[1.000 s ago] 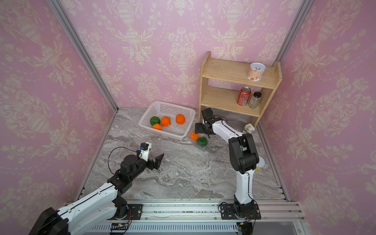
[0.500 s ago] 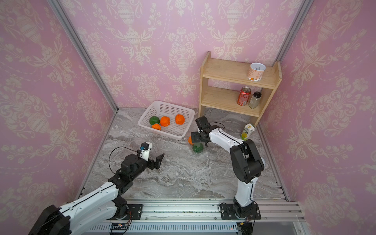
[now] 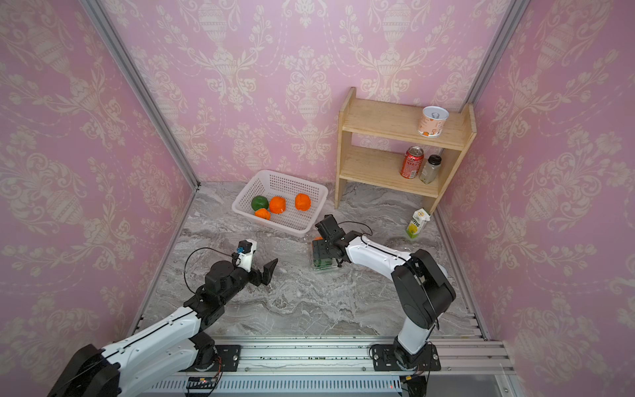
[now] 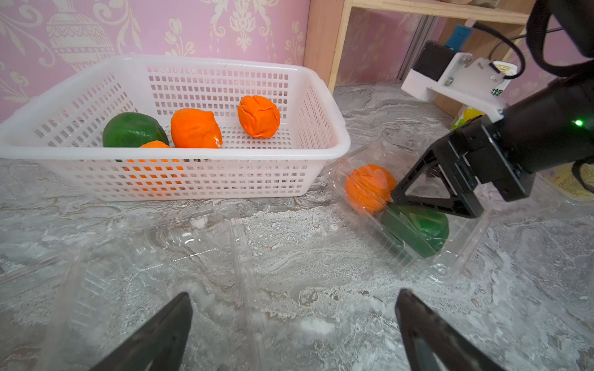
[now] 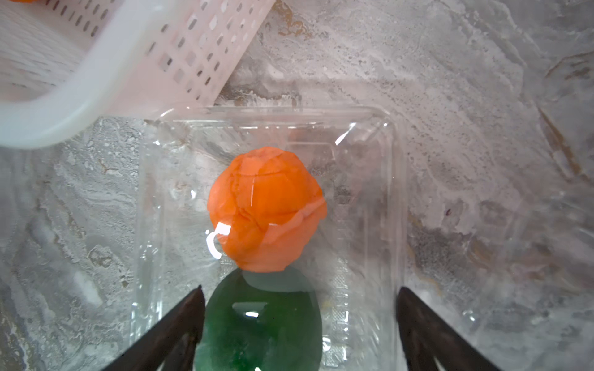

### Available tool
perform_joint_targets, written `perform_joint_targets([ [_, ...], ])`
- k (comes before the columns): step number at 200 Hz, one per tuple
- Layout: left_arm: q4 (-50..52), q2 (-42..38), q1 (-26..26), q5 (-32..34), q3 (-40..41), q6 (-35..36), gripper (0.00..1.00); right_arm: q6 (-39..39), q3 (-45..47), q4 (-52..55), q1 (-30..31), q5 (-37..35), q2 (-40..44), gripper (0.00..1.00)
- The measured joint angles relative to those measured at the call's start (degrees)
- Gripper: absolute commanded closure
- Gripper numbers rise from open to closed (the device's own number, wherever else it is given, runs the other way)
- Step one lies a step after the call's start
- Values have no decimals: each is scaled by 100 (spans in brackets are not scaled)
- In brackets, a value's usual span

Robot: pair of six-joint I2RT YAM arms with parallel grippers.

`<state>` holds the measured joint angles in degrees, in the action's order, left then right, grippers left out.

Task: Take oranges out of containers
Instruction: Adjust the packing box at the center of the board.

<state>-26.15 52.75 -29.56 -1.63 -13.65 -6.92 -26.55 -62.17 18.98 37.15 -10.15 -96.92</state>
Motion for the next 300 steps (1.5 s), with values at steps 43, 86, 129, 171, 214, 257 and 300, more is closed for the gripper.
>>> perform_joint_targets([
  [43, -26, 39, -26, -74, 0, -2, 1, -535, 485, -157, 514, -295, 396, 7],
  [86, -149, 284, -26, -107, 0, -11, 1, -929, 804, 22, 879, -380, 824, 6],
  [129, -343, 935, -26, -144, -2, -153, 1, -1191, 1016, 538, 903, -485, 1440, 5],
  [171, -481, 1670, -26, -378, -74, -481, 1, -1394, 1034, 745, 903, -680, 2041, 4],
  [214, -614, 2186, -26, -564, -323, -850, 1, -1532, 1064, 743, 903, -723, 2188, 4],
  [257, -688, 2667, -26, -769, -466, -1172, 1, -1606, 1067, 721, 835, -621, 1967, 6],
  [300, -706, 2404, -26, -879, -466, -1252, 1, -1720, 1167, 492, 632, -264, 1869, 7],
])
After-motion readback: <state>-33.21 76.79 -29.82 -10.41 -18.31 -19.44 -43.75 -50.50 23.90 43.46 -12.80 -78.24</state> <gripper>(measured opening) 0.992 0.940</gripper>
